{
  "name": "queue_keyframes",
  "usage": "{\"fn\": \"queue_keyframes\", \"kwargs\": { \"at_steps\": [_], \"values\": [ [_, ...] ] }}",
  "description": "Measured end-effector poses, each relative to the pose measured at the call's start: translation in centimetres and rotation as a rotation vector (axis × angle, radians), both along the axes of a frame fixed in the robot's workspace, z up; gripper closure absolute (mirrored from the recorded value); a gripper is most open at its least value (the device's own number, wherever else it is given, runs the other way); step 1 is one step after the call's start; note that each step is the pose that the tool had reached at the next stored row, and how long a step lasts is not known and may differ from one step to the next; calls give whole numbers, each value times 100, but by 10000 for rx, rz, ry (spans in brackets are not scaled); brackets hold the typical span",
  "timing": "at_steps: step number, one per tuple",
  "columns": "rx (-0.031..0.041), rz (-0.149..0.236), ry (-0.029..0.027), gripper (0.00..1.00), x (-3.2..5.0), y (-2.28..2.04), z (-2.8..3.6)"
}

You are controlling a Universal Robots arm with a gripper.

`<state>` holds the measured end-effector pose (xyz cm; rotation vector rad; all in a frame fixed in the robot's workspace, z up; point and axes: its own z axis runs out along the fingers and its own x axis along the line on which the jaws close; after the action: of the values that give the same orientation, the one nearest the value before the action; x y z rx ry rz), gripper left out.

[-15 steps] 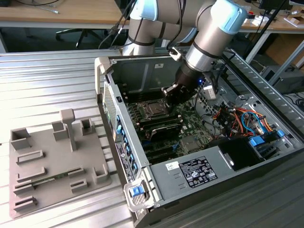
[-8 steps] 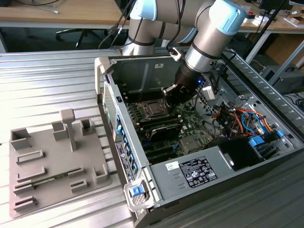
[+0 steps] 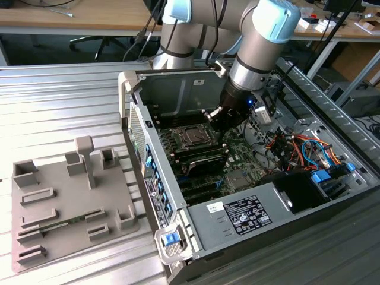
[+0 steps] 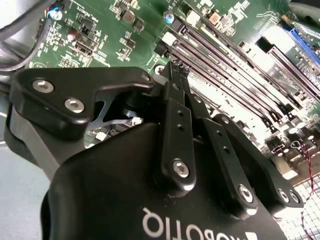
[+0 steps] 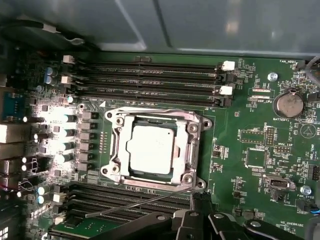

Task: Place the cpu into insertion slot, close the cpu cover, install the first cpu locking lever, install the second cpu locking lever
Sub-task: 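Install the second cpu locking lever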

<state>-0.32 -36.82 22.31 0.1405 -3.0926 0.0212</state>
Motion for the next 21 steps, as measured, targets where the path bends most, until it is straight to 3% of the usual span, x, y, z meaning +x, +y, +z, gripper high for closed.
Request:
{"fn": "queue_keyframes", "kwargs": {
  "at_steps": [1,2,3,4,9,13,16,21],
  "values": [
    [0,-2,0,89,-4,0,-1],
    [0,-2,-19,89,-88,0,-4],
    [0,-1,-70,89,-272,-3,-8],
    [2,-1,-80,89,-296,-11,-11],
    [1,16,-77,89,-233,-27,-12],
    [2,14,-77,89,-238,-102,-16],
    [1,16,-77,89,-254,-102,-28],
    [2,16,-77,89,-352,-90,-55]
  ]
}}
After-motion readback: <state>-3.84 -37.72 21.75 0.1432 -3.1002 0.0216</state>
